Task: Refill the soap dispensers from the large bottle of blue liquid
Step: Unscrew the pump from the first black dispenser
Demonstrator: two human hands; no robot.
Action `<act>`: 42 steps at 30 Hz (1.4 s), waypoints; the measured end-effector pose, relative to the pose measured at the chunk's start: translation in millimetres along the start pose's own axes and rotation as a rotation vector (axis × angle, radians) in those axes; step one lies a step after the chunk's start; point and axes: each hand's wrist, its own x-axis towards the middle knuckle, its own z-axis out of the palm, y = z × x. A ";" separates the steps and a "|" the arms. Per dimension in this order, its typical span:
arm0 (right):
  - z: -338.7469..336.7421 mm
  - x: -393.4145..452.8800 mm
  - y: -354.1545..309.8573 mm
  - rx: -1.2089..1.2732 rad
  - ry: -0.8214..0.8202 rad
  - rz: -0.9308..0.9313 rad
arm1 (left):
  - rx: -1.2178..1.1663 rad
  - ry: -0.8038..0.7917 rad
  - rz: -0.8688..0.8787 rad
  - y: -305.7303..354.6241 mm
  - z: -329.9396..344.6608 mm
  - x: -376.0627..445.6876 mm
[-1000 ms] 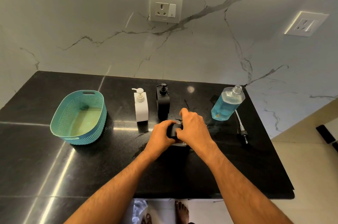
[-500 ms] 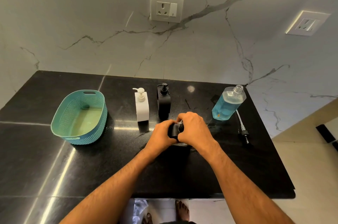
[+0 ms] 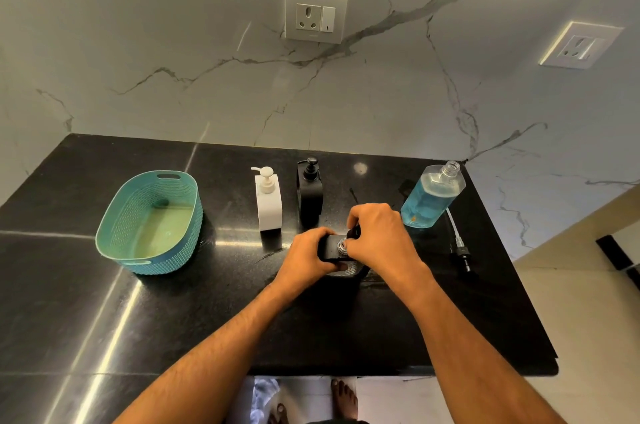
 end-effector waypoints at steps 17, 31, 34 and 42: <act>-39.9 -23.4 34.4 0.061 0.119 0.051 | -0.040 0.246 -0.110 6.6 13.0 -14.2; 73.9 -51.3 74.5 0.113 0.238 0.316 | -0.083 0.393 -0.218 19.8 39.9 -35.1; 96.8 -59.6 79.3 0.154 0.240 0.322 | -0.160 0.349 -0.234 18.7 43.2 -42.8; 126.2 -64.0 86.2 0.173 0.210 0.307 | -0.223 0.348 -0.240 18.5 46.3 -47.9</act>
